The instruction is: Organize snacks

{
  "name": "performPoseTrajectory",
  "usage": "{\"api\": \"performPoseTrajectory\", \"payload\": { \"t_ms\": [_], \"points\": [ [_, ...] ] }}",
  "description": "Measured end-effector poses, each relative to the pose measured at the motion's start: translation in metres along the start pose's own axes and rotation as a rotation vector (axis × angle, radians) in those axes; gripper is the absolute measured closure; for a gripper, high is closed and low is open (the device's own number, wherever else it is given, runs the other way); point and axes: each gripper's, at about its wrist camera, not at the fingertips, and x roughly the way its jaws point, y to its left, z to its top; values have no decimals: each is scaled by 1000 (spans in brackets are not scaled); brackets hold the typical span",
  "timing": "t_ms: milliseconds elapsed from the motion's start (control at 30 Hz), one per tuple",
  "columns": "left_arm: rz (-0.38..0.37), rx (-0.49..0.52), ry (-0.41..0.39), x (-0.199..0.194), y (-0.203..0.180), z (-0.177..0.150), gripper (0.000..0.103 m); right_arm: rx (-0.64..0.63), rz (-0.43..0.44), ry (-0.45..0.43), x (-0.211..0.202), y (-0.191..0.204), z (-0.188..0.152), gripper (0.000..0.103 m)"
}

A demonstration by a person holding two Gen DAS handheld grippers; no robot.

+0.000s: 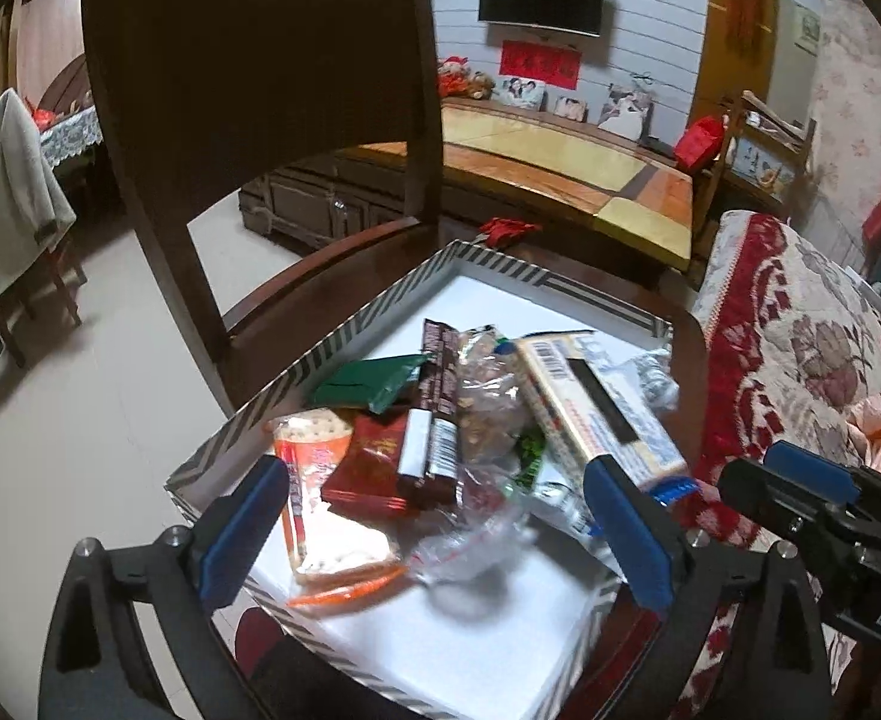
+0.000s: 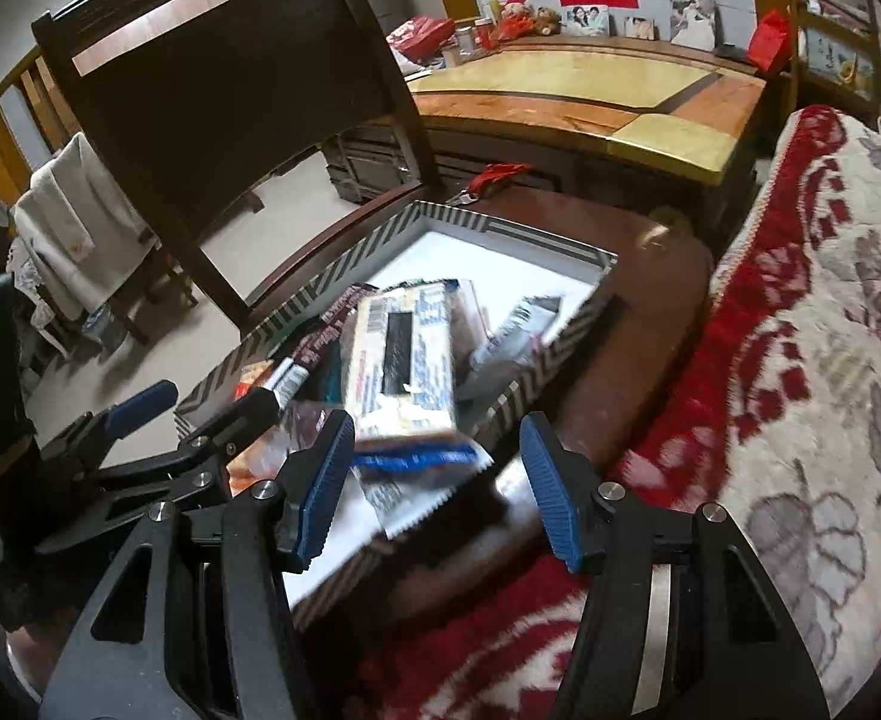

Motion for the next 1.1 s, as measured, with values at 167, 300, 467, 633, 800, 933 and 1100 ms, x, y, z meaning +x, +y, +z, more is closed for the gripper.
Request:
{"api": "performPoseTrajectory", "payload": {
  "t_ms": [167, 300, 467, 633, 800, 933, 1100],
  "points": [
    [21, 25, -9, -9, -10, -8, 0, 24, -11, 0, -12, -10, -15, 45],
    [29, 36, -32, -16, -12, -10, 0, 33, -21, 8, -19, -15, -25, 45],
    [28, 45, -29, -20, -17, -12, 0, 42, -25, 15, -25, -18, -35, 45],
    [37, 59, -24, -22, -19, -15, 0, 28, -27, 18, -28, -15, -37, 45],
    [32, 64, -28, -25, -21, -15, 0, 20, -25, 13, -30, -12, -36, 45],
    [30, 68, -27, -26, -22, -15, 0, 9, -26, 15, -32, -9, -36, 45],
    [32, 68, -28, -26, -23, -16, 0, 10, -28, 16, -31, -8, -36, 45]
  ]
}}
